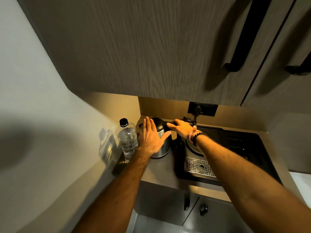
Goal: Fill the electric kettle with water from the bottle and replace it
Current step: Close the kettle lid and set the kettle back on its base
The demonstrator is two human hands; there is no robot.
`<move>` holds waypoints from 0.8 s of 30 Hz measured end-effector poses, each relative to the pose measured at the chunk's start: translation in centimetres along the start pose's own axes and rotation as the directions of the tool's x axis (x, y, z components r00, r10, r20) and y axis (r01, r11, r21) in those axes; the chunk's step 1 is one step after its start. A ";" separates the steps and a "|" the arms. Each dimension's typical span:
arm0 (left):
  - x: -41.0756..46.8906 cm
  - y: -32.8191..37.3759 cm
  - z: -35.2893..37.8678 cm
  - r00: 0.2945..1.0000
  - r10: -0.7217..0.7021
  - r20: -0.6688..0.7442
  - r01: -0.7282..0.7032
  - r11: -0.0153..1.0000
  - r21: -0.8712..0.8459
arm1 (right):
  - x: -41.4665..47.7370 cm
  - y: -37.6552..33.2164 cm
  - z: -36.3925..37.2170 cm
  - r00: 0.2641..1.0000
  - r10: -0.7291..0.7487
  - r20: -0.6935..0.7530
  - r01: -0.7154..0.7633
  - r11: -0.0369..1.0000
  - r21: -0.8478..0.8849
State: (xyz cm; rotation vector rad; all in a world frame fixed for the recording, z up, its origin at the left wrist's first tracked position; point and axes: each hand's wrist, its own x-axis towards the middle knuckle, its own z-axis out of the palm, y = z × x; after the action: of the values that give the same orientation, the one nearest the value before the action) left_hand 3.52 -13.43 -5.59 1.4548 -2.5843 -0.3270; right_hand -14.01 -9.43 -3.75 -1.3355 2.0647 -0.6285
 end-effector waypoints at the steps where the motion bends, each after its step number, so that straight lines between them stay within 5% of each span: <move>1: 0.2 0.0 0.0 1.000 0.001 0.002 0.000 1.000 -0.012 | -0.1 0.1 0.0 1.000 -0.009 0.002 0.009 1.000 0.015; 7: 0.4 0.4 0.5 0.977 -0.207 -0.043 0.190 0.948 -0.255 | -0.1 1.2 0.3 0.992 -0.115 -0.059 0.116 0.993 0.005; 13: 0.7 0.8 0.8 0.849 -0.527 0.017 0.420 0.657 -0.626 | 0.1 1.1 1.3 0.983 -0.119 -0.141 0.130 0.988 0.078; 24: 2.1 3.6 -1.9 0.865 -0.481 -0.145 0.213 0.613 -0.761 | -1.5 -0.2 -5.6 0.942 -0.182 -0.281 0.206 0.977 0.058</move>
State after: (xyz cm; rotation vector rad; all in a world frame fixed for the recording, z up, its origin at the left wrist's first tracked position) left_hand -0.04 -13.68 -2.73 1.4914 -1.5515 -0.9394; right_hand -17.29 -7.78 0.71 -1.4828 2.1039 -1.0298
